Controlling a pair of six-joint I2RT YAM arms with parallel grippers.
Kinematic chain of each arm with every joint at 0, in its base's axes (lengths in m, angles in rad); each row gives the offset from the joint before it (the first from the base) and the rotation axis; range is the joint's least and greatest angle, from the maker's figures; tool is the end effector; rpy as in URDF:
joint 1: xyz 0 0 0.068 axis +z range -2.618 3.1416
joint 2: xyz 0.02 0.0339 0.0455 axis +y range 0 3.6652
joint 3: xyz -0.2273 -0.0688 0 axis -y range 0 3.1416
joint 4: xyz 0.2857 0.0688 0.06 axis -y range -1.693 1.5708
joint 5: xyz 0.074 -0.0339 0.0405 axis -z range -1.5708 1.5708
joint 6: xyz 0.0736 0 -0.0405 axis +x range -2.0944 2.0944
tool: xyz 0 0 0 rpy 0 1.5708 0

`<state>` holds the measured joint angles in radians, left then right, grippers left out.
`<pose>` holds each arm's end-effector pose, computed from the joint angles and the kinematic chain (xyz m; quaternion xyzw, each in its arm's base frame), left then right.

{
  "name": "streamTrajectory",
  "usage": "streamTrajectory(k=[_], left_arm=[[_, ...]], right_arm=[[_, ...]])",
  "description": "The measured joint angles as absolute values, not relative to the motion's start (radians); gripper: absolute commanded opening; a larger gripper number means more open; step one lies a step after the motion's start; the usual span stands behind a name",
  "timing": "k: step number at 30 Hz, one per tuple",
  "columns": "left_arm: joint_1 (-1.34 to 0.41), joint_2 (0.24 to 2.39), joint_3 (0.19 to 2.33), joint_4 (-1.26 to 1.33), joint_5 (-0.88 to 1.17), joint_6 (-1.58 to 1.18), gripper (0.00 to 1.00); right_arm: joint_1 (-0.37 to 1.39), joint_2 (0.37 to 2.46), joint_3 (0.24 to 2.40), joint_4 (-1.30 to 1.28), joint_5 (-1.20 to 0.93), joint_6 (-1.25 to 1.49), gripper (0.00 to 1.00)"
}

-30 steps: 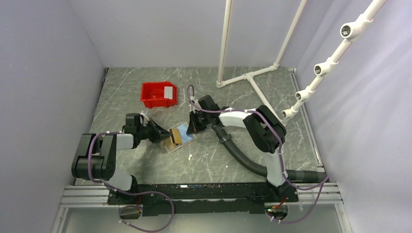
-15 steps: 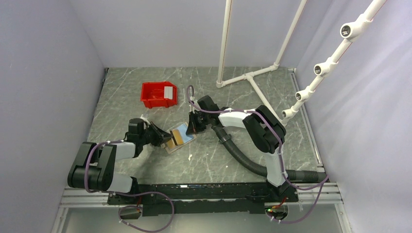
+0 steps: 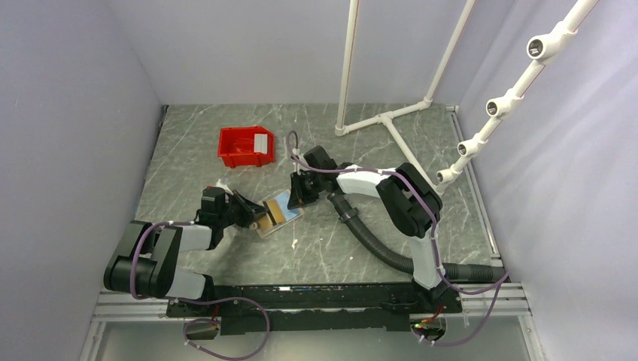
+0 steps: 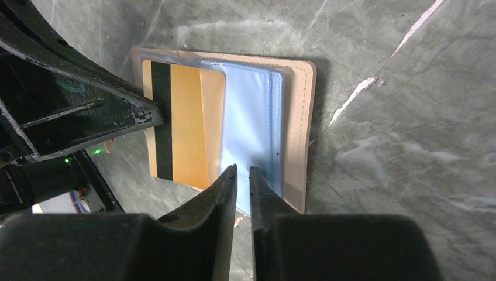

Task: Put the credit cards into the card holder
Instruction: Insert the credit card into the card holder.

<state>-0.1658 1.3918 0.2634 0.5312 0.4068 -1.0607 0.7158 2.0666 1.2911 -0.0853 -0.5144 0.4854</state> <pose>0.2646 -0.0738 0.0250 -0.2893 0.8213 -0.4097 0.2719 0.3265 0.3319 0.0516 -0.1921 0.8906 0.3867 0.1425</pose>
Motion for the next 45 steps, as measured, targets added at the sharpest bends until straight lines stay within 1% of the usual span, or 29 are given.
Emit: streamTrajectory(k=[5, 8, 11, 17, 20, 24, 28, 33, 34, 36, 39, 41, 42, 45], left_arm=[[-0.169, 1.403, 0.264, 0.542, 0.403, -1.06, 0.0], [-0.17, 1.406, 0.264, 0.543, 0.403, -1.06, 0.0], [-0.171, 1.408, 0.264, 0.547, 0.403, -1.06, 0.0], [-0.194, 1.434, 0.277, 0.564, 0.394, -1.061, 0.0], [-0.218, 1.457, 0.296, 0.577, 0.382, -1.063, 0.0], [-0.257, 1.492, 0.321, 0.591, 0.348, -1.065, 0.0], [-0.31, 1.526, 0.35, 0.603, 0.266, -1.068, 0.0], [-0.353, 1.532, 0.36, 0.595, 0.187, -1.084, 0.0], [-0.356, 1.53, 0.363, 0.587, 0.184, -1.086, 0.02], [-0.365, 1.52, 0.382, 0.543, 0.175, -1.089, 0.1], [-0.374, 1.5, 0.4, 0.48, 0.17, -1.09, 0.15], [-0.379, 1.478, 0.406, 0.423, 0.17, -1.09, 0.22], [-0.38, 1.465, 0.408, 0.393, 0.17, -1.09, 0.24], [-0.382, 1.433, 0.411, 0.321, 0.175, -1.093, 0.26]], right_arm=[[0.708, 2.066, 1.337, -0.163, -0.499, 0.439, 0.29], [0.707, 2.067, 1.342, -0.181, -0.5, 0.421, 0.31], [0.708, 2.067, 1.342, -0.184, -0.501, 0.412, 0.28], [0.706, 2.078, 1.341, -0.172, -0.525, 0.416, 0.18], [0.704, 2.085, 1.334, -0.151, -0.546, 0.43, 0.16], [0.706, 2.09, 1.325, -0.125, -0.57, 0.449, 0.15], [0.699, 2.091, 1.315, -0.115, -0.586, 0.465, 0.15], [0.687, 2.087, 1.314, -0.123, -0.585, 0.471, 0.19], [0.687, 2.083, 1.314, -0.128, -0.58, 0.469, 0.2], [0.686, 2.076, 1.313, -0.138, -0.568, 0.463, 0.22], [0.679, 2.065, 1.301, -0.141, -0.564, 0.461, 0.27], [0.675, 2.053, 1.287, -0.143, -0.563, 0.46, 0.29], [0.672, 2.049, 1.283, -0.145, -0.562, 0.459, 0.3], [0.661, 2.041, 1.278, -0.161, -0.561, 0.45, 0.31]])
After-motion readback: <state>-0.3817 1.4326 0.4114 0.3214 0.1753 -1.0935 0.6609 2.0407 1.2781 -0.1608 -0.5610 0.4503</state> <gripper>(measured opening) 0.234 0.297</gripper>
